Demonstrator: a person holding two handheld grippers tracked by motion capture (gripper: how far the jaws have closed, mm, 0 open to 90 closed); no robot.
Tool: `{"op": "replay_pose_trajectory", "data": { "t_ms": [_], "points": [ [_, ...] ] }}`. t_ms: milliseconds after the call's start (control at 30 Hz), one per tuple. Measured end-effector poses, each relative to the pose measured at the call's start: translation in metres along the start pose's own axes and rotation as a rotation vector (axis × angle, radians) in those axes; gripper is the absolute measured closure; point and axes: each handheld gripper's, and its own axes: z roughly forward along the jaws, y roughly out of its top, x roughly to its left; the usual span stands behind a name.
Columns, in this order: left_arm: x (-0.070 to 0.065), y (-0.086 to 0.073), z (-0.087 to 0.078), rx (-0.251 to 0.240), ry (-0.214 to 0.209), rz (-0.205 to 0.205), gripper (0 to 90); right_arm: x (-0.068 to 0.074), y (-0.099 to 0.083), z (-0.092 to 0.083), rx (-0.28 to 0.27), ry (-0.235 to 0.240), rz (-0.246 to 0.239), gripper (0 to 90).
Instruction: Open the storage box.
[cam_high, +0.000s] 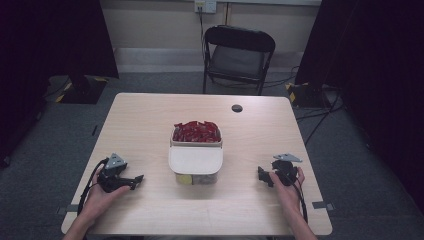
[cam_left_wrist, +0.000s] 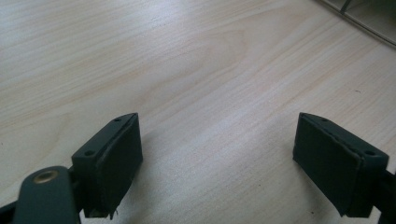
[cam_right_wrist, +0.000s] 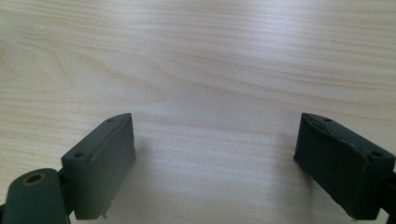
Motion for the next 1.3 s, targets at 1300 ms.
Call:
{"op": "replay_pose_trajectory", "data": {
  "t_ms": [1300],
  "points": [
    [-0.001,0.0,0.0,-0.002,0.007,-0.009,15.5,0.007,0.011,-0.019,-0.055,0.075,-0.003,17.7]
  ]
}}
